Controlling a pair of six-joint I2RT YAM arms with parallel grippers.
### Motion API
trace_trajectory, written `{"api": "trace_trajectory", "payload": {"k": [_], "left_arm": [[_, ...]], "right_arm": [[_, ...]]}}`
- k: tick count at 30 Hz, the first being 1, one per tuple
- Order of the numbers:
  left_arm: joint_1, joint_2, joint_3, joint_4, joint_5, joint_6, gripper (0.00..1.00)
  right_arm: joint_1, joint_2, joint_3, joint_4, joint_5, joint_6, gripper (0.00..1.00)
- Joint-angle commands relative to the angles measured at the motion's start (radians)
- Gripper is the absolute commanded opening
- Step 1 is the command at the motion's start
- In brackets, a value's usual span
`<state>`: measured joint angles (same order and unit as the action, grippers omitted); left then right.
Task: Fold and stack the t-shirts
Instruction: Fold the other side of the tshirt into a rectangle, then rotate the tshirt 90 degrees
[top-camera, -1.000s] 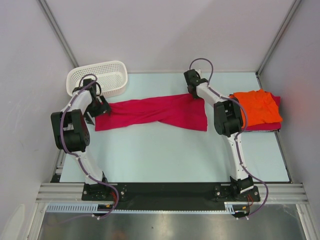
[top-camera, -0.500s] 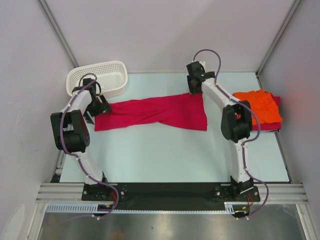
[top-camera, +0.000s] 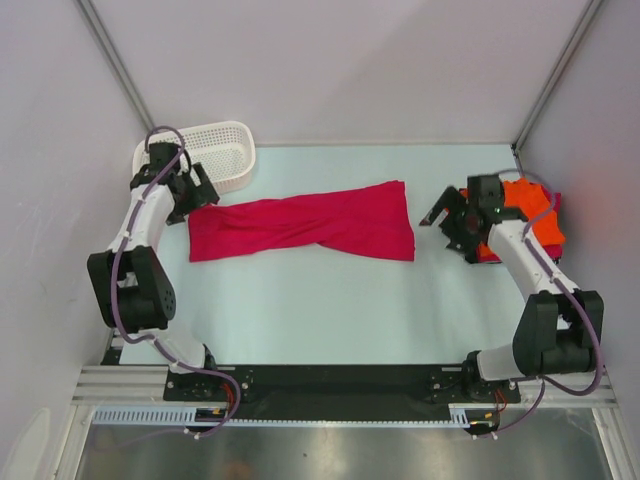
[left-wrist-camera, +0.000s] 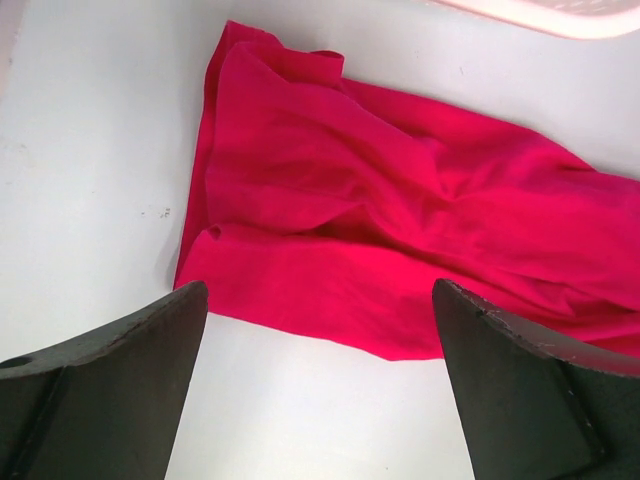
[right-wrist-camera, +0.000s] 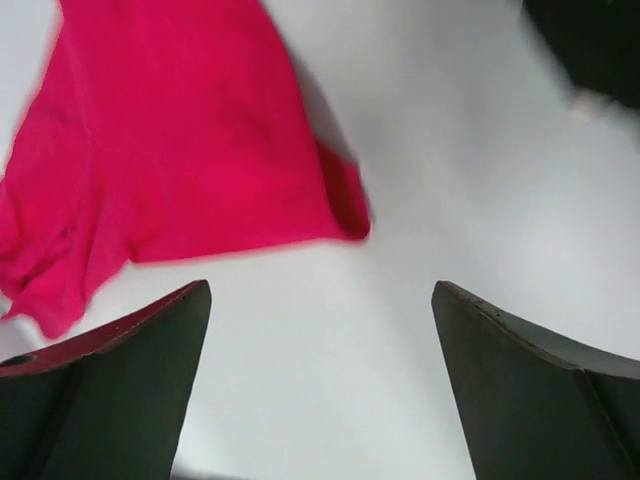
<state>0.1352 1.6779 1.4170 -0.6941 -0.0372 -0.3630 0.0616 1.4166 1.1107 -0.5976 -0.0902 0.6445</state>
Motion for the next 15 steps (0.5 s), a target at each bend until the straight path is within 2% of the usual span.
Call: {"api": "trace_trajectory", "payload": {"k": [1,2,5,9,15], "left_arm": [[-0.006,0.036,0.003,0.024,0.054,0.013,1.00],[-0.006,0.045,0.007,0.024,0.057,0.012,0.99],[-0.006,0.054,0.008,0.024,0.074,0.009,1.00],[-0.005,0.060,0.002,0.030,0.091,0.004,1.00],[-0.005,0.049,0.002,0.031,0.105,0.006,1.00]], "right_arm": [[0.010,-0.097,-0.263,0.197,-0.339,0.313,0.98],[0.017,-0.114,-0.306,0.264,-0.354,0.346,0.97],[0.046,-0.139,-0.382,0.289,-0.365,0.428,0.96],[0.099,-0.137,-0.410,0.298,-0.304,0.461,0.97],[0.138,-0.042,-0.393,0.361,-0.215,0.480,0.96]]}}
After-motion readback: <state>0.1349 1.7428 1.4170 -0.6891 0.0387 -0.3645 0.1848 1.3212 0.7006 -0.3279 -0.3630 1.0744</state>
